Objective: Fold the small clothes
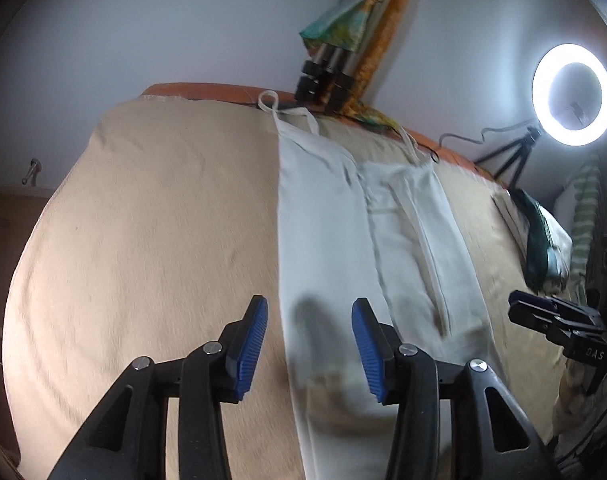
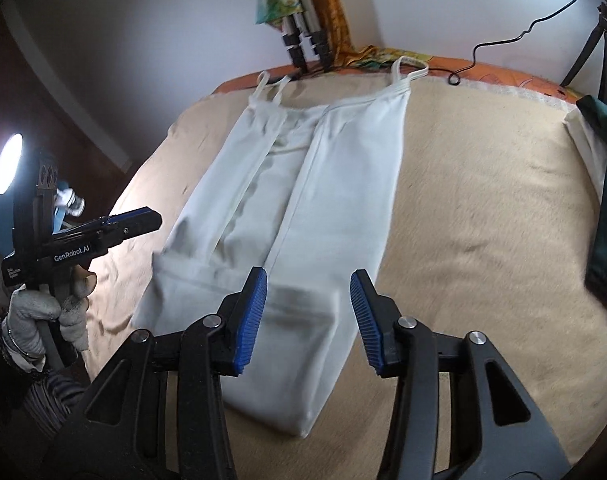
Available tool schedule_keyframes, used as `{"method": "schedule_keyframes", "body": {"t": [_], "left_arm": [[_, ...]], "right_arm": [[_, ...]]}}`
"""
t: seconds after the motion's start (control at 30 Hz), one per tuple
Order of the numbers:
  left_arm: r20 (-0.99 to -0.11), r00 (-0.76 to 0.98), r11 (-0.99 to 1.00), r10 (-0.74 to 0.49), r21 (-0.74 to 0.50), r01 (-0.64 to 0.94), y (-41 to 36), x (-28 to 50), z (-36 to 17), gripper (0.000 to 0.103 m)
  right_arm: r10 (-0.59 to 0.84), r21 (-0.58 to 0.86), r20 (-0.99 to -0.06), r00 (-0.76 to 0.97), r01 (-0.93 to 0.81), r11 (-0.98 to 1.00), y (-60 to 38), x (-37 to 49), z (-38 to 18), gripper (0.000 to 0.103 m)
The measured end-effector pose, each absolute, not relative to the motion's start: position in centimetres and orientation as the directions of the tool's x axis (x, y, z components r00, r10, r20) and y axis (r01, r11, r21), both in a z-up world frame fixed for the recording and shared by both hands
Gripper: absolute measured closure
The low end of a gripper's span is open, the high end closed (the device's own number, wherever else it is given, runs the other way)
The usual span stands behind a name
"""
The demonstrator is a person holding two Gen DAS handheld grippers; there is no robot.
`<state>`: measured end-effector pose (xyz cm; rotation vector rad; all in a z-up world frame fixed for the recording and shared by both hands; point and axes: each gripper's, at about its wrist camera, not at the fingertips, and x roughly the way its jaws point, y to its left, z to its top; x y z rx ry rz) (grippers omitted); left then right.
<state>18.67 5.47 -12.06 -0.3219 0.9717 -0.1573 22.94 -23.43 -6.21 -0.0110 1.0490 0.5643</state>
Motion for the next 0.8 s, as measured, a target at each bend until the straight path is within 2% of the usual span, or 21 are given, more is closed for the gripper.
{"method": "schedule_keyframes", "body": {"t": [0.13,0.33,0.53,0.7,0.8], "left_arm": [[-0.785,0.555,0.93,-0.276,-0.364,-0.053,6.9,22.2,-12.9,0.05],[-0.791,0.546,0.922,-0.277,-0.379,-0.08,7.6,27.0,-13.8,0.05],[-0.792,0.546,0.933,-0.274,-0.356,-0.048,6.9,30.8,-14.3,0.047],[-0.797,0.54,0.941,-0.27,-0.336,-0.025,6.1,33.3,-15.1,0.04],[-0.792,0.547,0.943,-0.271,-0.332,-0.014,5.8,34.3,-15.2,0.041]], "right_arm": [[0.418,0.249,-0.829,0.37,-0.426,0.87,-23.4,26.5,-6.2,0.055],[0.432,0.304,-0.824,0.368,-0.356,0.884,-24.2,32.5,-7.2,0.055],[0.459,0.374,-0.816,0.353,-0.283,0.883,-24.9,37.5,-9.1,0.055],[0.457,0.37,-0.817,0.353,-0.288,0.883,-24.1,40.1,-10.3,0.055],[0.463,0.368,-0.807,0.366,-0.301,0.88,-23.6,40.9,-10.5,0.055]]}}
